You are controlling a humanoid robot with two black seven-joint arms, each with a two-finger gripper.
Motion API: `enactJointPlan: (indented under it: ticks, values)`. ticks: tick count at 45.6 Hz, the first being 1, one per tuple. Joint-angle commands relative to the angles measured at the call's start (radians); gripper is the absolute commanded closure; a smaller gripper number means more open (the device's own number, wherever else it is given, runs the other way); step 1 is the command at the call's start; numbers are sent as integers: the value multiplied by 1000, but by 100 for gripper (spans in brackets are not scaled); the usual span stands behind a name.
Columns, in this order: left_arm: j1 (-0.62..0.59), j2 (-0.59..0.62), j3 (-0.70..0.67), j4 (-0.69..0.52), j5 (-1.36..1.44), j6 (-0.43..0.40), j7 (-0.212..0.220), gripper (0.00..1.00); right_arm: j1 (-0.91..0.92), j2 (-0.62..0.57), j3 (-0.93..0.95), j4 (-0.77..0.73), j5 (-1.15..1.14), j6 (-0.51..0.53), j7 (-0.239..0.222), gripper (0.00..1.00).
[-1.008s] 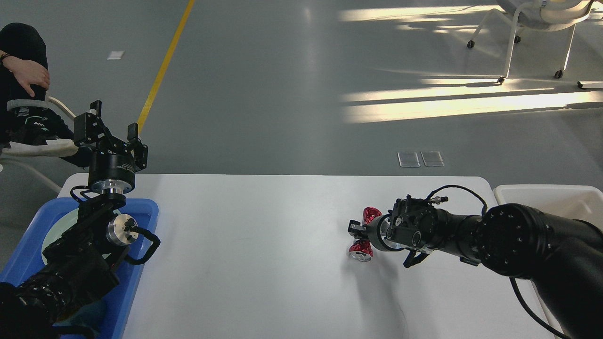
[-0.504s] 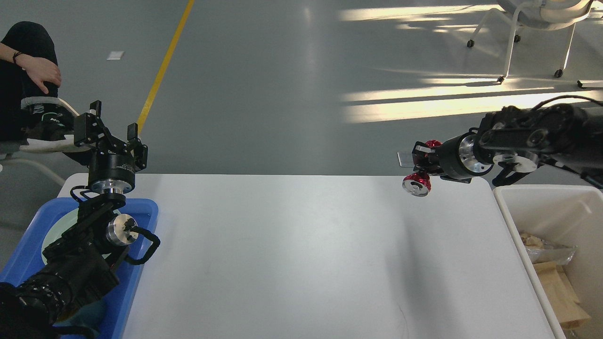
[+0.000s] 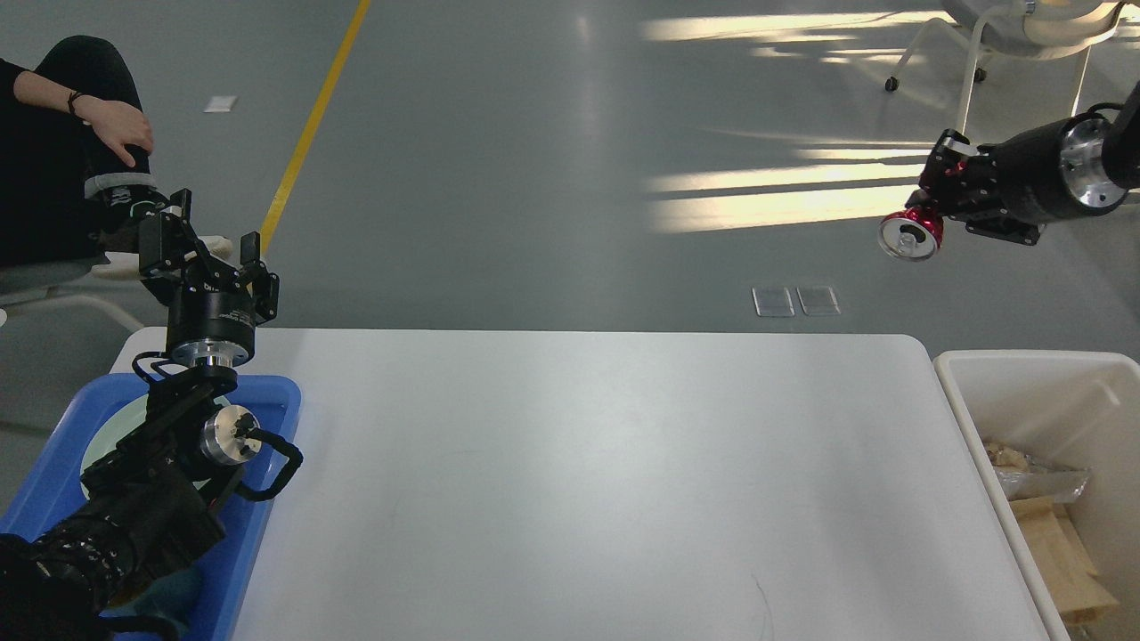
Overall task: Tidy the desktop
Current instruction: 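Carry the red can to the white bin and drop it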
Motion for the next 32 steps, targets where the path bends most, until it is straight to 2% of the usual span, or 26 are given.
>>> enactJointPlan:
  ticks: [1,6,13,19,21,24,28,30,32]
  values:
    - [0,0,0,0,0,0,0,3,-214,-13,23,-242,5,-34,-1,100]
    - [0,0,0,0,0,0,0,3,-397,-13,80,-410,16,-38,-1,100]
    - [0,0,0,0,0,0,0,3,-630,-13,218,-517,13,-75,-1,100]
    - [0,0,0,0,0,0,0,3,-797,1,253,-631,13,-130,0,99]
    - [0,0,0,0,0,0,0,3,-839,13,255,-660,13,-159,0,91]
    - [0,0,0,0,0,0,0,3,-889,41,255,-688,13,-221,-1,74]
    - [0,0,0,0,0,0,0,3,-948,65,256,-702,15,-340,-1,31]
    - [0,0,0,0,0,0,0,3,-966,71,264,-703,15,-397,0,12]
    - [0,0,0,0,0,0,0,3,-983,80,275,-702,15,-439,0,3]
